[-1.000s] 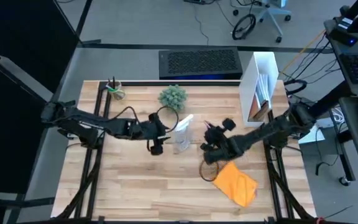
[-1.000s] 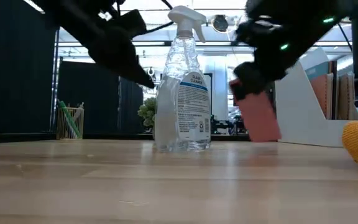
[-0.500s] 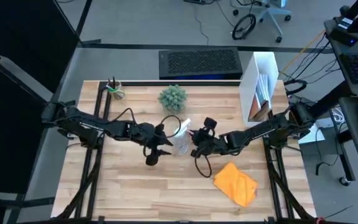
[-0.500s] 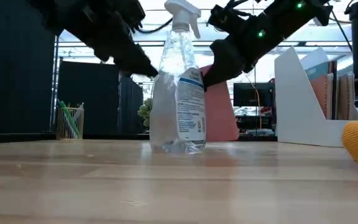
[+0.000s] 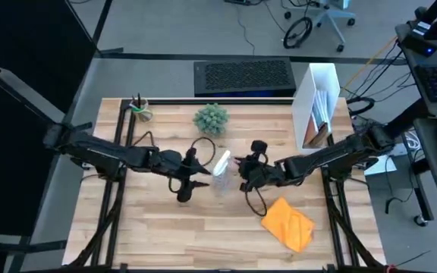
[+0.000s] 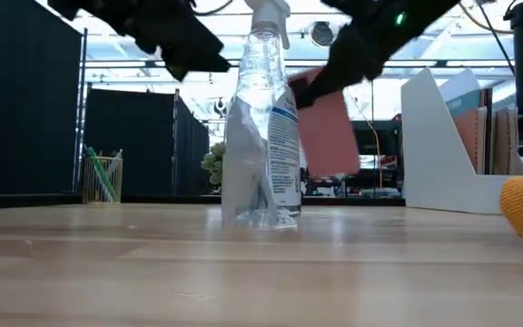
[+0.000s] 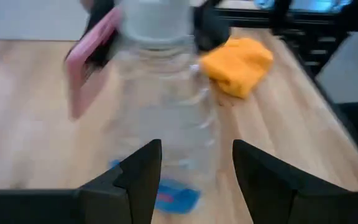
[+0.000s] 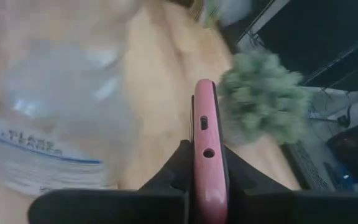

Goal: Apply microfiber cloth
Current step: Spray the back of the pink phone with the white spray bottle

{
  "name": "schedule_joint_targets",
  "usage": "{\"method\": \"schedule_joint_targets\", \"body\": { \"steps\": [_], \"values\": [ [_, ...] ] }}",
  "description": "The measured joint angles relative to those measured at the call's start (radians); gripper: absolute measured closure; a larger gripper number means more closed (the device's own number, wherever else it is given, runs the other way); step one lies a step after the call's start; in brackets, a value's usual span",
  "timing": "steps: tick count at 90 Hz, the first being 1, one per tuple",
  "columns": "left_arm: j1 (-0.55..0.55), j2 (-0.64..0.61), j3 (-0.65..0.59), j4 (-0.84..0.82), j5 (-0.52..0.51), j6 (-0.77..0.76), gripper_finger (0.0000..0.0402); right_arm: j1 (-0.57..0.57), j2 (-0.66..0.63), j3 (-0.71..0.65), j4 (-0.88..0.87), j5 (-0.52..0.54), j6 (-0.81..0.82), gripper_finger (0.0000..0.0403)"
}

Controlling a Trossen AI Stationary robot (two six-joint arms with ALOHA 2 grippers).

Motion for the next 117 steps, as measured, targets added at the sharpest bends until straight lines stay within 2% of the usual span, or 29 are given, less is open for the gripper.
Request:
{"method": "schedule_joint_targets", "body": {
  "steps": [16, 27, 35, 66, 86, 112, 117],
  "values": [
    [0.014, -0.093, 0.0, 0.02, -0.016, 0.094, 0.0217, 0.001, -0.154, 0.0, -0.123, -0.002, 0.036, 0.0394],
    [0.034, -0.122, 0.0, 0.044, -0.036, 0.142, 0.0217, 0.001, -0.214, 0.0, -0.16, 0.001, 0.044, 0.0394],
    [0.054, -0.13, 0.001, 0.062, -0.079, 0.142, 0.0217, 0.001, -0.233, 0.0, -0.162, 0.001, 0.044, 0.0394],
    [0.157, -0.113, 0.0, 0.046, -0.083, 0.039, 0.0197, 0.001, -0.233, 0.0, -0.173, -0.001, 0.047, 0.0394],
    [0.178, -0.115, 0.0, 0.047, -0.083, 0.019, 0.0144, 0.0, -0.233, 0.0, -0.173, -0.001, 0.047, 0.0394],
    [0.183, -0.115, 0.0, 0.044, -0.083, 0.011, 0.002, 0.0, -0.232, 0.0, -0.173, -0.001, 0.047, 0.0394],
    [0.183, -0.115, 0.0, 0.044, -0.083, 0.01, 0.0008, -0.001, -0.232, 0.0, -0.173, -0.001, 0.047, 0.0394]
  ]
}}
